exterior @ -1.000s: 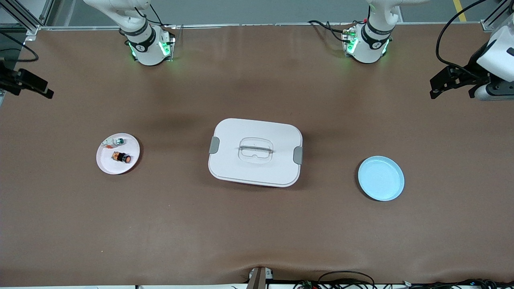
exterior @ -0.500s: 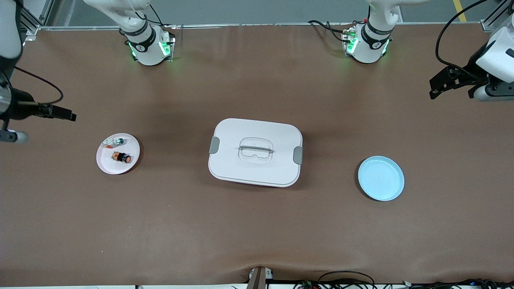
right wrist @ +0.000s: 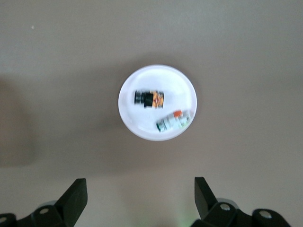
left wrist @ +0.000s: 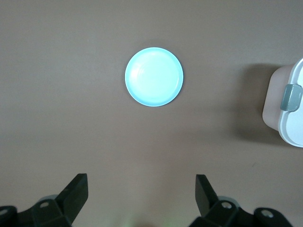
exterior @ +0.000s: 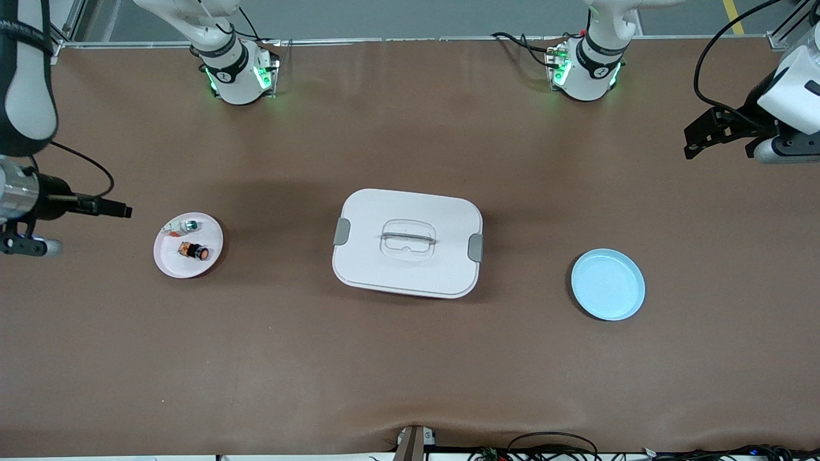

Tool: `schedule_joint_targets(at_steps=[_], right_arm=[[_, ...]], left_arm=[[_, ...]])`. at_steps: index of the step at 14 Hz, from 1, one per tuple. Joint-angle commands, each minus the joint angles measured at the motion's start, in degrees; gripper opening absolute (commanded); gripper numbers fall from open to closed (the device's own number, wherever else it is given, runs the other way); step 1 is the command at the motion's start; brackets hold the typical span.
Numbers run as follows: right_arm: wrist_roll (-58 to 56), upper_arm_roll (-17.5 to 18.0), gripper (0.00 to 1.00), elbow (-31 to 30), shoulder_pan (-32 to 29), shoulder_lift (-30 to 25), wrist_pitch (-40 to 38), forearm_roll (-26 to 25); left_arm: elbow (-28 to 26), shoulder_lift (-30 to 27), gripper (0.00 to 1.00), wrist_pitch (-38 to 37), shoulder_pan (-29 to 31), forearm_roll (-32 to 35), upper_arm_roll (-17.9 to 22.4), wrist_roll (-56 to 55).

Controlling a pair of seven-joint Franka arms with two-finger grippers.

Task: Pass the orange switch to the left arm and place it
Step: 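Move the right gripper over the white plate and lower it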

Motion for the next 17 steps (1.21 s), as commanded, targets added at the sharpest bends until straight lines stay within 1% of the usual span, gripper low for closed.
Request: schedule_joint_targets(at_steps=[1,3,5,8,9,12,17], right_arm=[[0.7,0.7,1.00,-7.8,-1.9,0.0,10.0,0.5],[1.6,0.7,1.00,-12.9,-1.7,0.0,17.0,0.7],[5.7,0.7,1.00,-16.8,-1.4,0.0,22.5,1.0],[5.9,0.7,1.00,-21.2,-0.8,1.0,29.7,1.0],[5.9,0.7,1.00,-22.3,-0.6,2.2,32.4,1.0],[5.6,0.8,1.00,-24.1,-0.5,5.8,38.2,1.0],[5.0,1.0,1.00,-24.9,-0.3,9.3,41.3,1.0]], left_arm=[[0.4,0.3,1.00,-0.8,0.0,-0.9,0.0,0.9],[0.4,0.4,1.00,-0.8,0.0,-0.9,0.0,0.9],[0.4,0.4,1.00,-0.8,0.0,-0.9,-0.1,0.9],[0.4,0.4,1.00,-0.8,0.0,-0.9,0.0,0.9],[0.4,0.4,1.00,-0.8,0.0,-0.9,-0.1,0.9],[0.4,0.4,1.00,-0.8,-0.1,-0.9,-0.1,0.9],[0.4,0.4,1.00,-0.8,-0.1,-0.9,-0.1,0.9]])
